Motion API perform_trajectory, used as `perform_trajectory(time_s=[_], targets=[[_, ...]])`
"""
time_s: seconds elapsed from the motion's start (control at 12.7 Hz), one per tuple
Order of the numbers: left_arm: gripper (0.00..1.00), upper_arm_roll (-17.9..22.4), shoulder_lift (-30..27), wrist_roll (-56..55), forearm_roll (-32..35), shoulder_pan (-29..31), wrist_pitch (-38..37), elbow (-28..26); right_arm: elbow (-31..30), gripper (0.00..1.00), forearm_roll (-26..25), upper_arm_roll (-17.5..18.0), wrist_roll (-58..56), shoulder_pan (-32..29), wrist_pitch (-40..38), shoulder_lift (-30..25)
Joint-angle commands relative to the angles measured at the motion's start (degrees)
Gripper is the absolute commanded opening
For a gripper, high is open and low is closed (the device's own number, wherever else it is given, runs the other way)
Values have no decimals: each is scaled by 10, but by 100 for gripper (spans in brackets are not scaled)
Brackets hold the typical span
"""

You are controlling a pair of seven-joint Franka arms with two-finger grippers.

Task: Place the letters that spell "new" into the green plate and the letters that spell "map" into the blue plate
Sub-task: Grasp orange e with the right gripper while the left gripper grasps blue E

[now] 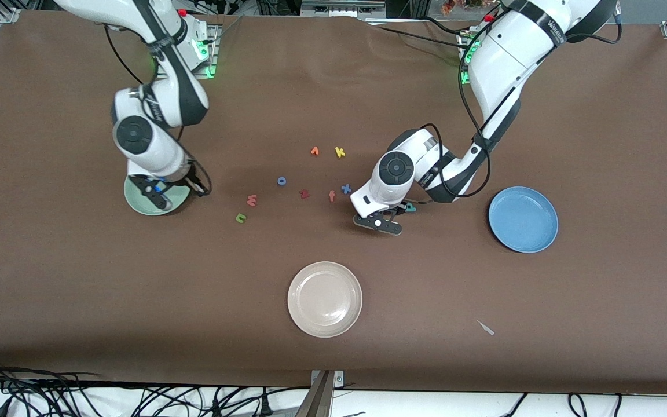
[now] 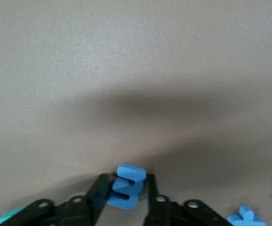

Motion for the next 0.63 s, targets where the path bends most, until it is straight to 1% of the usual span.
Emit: perform_trajectory(time_s=[0.0, 0.08, 0.16, 0.31, 0.39, 0.47, 0.55], targets=[[28, 25, 16, -14, 22, -19, 3, 9, -28, 0, -6, -75, -130, 0, 1, -15], [27, 26, 16, -14, 22, -20, 3, 9, -36, 0, -4, -97, -161, 0, 12, -12], [24, 26, 16, -14, 21, -19, 2, 11, -47, 0, -2, -101, -170, -1, 28, -2], [20, 25, 9, -14, 19, -10, -11, 36, -71, 0, -2, -102, -173, -2, 78, 19], [19, 24, -1, -12, 14, -1, -33, 38, -74, 12, -1, -102, -172, -2, 81, 22], [16, 20, -12, -7, 14, 15, -59, 38, -72, 58, 2, -102, -171, -3, 81, 29], [13, 15, -25, -5, 13, 30, -82, 37, -70, 100, 3, -102, -171, -3, 79, 31]])
